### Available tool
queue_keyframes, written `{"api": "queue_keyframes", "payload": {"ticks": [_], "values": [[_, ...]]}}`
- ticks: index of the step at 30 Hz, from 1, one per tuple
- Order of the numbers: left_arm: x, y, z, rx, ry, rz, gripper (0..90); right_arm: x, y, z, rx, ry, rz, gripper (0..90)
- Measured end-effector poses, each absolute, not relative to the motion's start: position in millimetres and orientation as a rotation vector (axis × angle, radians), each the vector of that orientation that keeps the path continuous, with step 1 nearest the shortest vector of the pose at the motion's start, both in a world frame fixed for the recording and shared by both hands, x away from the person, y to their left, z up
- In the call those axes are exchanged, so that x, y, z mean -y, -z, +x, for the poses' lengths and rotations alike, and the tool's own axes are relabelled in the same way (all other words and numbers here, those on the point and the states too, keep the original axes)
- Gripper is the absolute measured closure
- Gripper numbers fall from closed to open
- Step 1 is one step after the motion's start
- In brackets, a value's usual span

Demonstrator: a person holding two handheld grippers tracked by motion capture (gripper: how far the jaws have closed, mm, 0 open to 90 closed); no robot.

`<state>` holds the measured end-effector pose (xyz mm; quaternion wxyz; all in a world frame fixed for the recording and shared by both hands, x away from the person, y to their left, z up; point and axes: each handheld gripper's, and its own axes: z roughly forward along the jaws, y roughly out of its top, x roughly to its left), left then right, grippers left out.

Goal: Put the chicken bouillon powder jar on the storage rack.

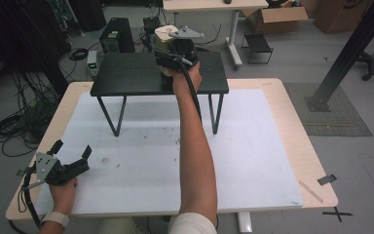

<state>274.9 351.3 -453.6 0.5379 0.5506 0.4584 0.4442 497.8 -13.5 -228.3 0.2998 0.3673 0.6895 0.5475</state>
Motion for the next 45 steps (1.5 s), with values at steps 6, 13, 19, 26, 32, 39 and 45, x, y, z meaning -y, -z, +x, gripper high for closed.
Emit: {"api": "queue_keyframes", "payload": {"ticks": [6, 13, 19, 26, 32, 39, 45], "values": [[-351.3, 453.5, 275.1, -1.091, -1.055, 1.308, 0.2, 11.5, 229.3, 505.7, -1.880, -1.400, 1.012, 28.8], [-351.2, 453.6, 275.0, -1.091, -1.056, 1.306, 0.2, 13.4, 229.2, 508.9, -1.897, -1.415, 1.037, 28.6], [-351.3, 453.5, 274.9, -1.090, -1.057, 1.311, 0.2, 14.4, 229.3, 508.1, -1.898, -1.430, 1.025, 22.1], [-351.3, 453.6, 274.8, -1.090, -1.058, 1.311, 0.2, 18.5, 229.7, 504.9, -1.869, -1.478, 1.040, 7.8], [-351.2, 453.5, 274.9, -1.091, -1.057, 1.308, 0.2, 21.5, 230.0, 500.0, -1.850, -1.504, 1.034, 1.1], [-351.3, 453.5, 274.7, -1.090, -1.058, 1.311, 0.2, 23.4, 228.4, 491.0, -1.852, -1.511, 0.997, 0.0], [-351.1, 453.6, 274.9, -1.089, -1.059, 1.308, 0.2, 29.1, 220.8, 479.7, -1.844, -1.509, 0.964, 0.0]]}}
